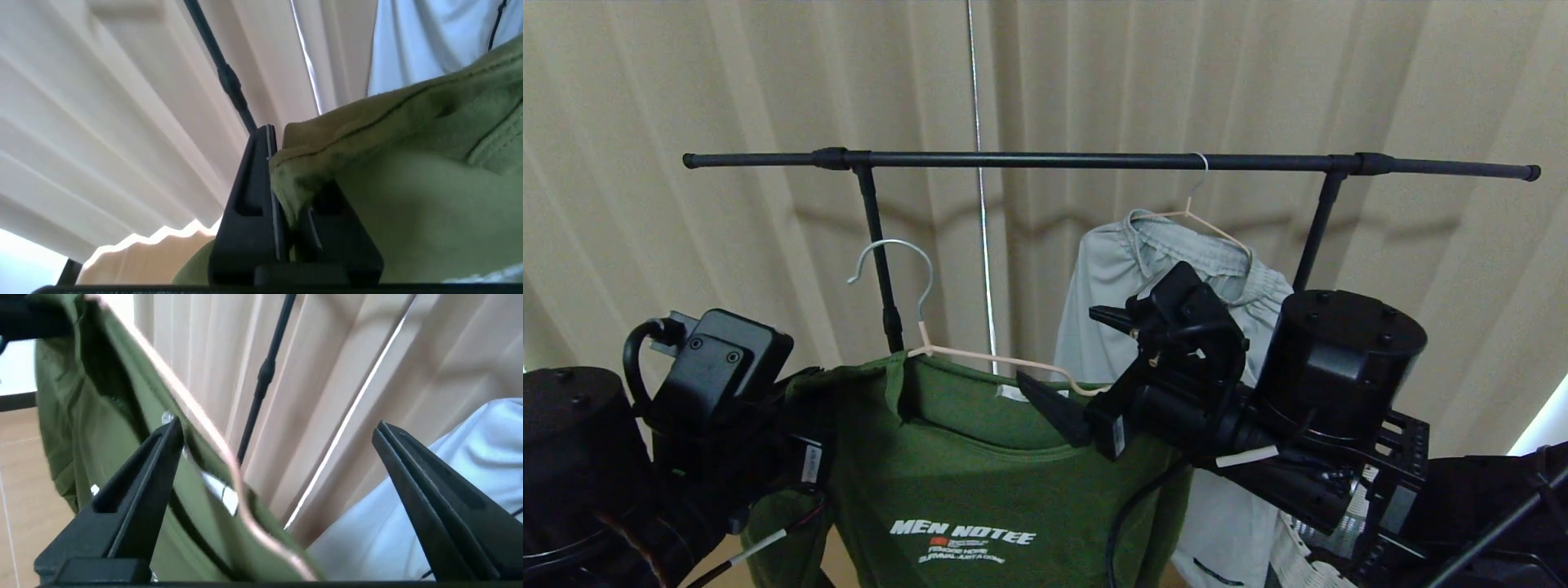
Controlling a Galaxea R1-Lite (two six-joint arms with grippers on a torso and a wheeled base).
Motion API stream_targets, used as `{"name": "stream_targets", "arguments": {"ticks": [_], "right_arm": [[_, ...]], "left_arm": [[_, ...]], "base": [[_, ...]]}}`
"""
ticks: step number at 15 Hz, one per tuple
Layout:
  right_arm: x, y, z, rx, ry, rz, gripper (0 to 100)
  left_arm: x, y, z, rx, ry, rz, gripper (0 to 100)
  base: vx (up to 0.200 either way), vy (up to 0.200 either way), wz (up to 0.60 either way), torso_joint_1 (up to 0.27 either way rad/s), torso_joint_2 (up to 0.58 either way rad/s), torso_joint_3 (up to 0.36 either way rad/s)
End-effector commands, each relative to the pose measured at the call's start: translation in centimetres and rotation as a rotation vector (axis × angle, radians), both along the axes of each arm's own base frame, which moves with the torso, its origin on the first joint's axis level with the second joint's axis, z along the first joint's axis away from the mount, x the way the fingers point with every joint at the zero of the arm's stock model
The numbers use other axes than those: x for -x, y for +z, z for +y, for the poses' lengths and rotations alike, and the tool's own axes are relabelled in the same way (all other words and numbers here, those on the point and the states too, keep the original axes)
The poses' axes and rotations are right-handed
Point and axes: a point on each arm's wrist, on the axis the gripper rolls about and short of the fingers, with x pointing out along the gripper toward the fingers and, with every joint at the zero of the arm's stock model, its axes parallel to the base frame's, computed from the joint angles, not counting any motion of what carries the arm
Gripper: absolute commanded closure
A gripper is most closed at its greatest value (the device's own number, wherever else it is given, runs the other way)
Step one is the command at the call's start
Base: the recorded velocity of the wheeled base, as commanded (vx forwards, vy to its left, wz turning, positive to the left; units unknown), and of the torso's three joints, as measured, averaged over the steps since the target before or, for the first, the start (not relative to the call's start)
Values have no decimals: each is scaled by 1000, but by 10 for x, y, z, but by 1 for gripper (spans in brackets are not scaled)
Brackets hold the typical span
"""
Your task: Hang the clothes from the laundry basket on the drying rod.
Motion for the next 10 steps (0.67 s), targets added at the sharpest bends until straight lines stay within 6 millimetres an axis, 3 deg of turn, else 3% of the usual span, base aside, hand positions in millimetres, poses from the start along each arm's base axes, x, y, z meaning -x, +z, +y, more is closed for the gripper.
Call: {"name": "stream_targets", "arguments": {"ticks": [1,10], "right_arm": [[-5,-3,-2,6,-17,5,0],[-6,-11,0,67,-13,0,0]], "left_arm": [[1,-2,-2,-6,-13,7,100],[4,2,-13,14,-67,-7,100]], "base": [[0,0,0,0,0,0],[0,0,0,0,0,0]]}}
